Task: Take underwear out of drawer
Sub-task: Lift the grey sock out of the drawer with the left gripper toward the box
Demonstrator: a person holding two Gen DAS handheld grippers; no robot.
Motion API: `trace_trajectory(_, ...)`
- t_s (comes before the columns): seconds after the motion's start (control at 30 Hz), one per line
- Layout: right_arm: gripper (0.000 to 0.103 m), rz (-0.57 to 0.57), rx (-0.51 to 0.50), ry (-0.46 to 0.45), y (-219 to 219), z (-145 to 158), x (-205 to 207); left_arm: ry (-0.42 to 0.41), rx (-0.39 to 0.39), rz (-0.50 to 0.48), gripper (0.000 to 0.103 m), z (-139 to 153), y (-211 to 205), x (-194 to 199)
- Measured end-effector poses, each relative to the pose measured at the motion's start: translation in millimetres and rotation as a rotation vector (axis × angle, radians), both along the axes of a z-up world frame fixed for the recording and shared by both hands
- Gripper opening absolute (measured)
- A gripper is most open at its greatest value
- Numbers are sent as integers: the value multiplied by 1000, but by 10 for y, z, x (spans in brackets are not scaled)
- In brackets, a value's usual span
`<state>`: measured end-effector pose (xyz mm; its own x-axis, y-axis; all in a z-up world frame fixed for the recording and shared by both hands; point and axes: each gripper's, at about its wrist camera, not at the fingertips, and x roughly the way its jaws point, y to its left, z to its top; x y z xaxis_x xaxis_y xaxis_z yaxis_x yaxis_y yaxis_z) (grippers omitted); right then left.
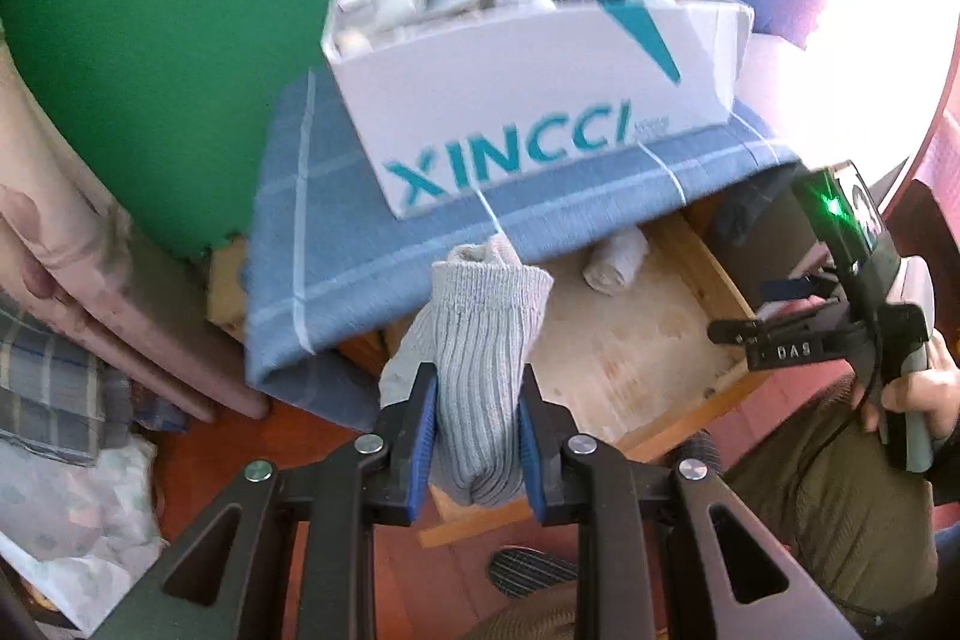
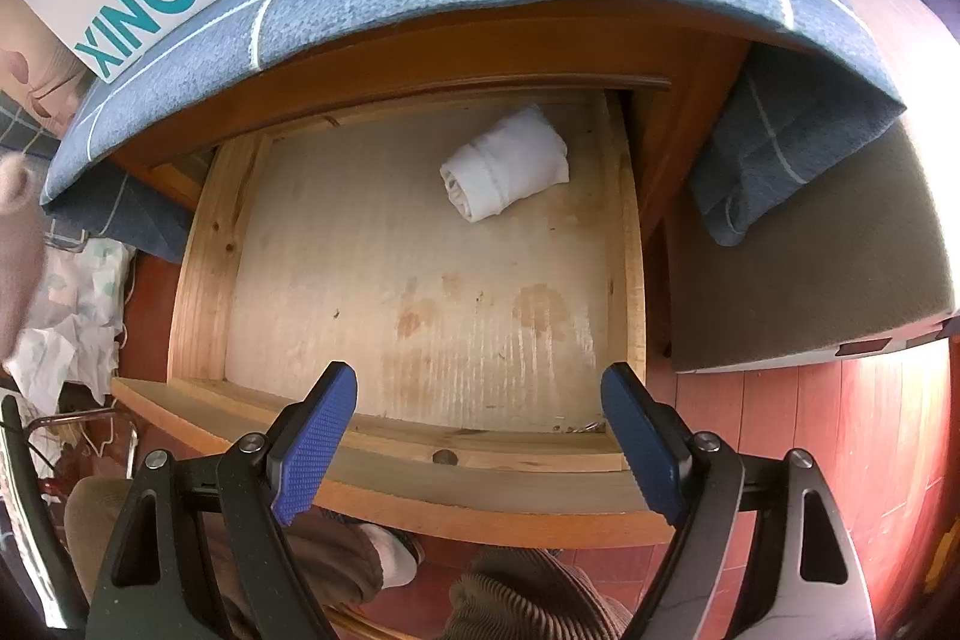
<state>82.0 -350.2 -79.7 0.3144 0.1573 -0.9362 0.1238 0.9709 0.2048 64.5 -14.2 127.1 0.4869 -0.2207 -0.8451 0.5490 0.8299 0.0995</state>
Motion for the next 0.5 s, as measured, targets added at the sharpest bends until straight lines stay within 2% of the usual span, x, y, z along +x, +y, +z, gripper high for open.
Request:
trace_trajectory(0.1,81,-3,4,-5,-9,11,-8,-27,2,9,24,163,7,15)
trace_trajectory(0.5,81,-3,20,-16,-31,29,-23,-157,-113,62,24,1236,66,395)
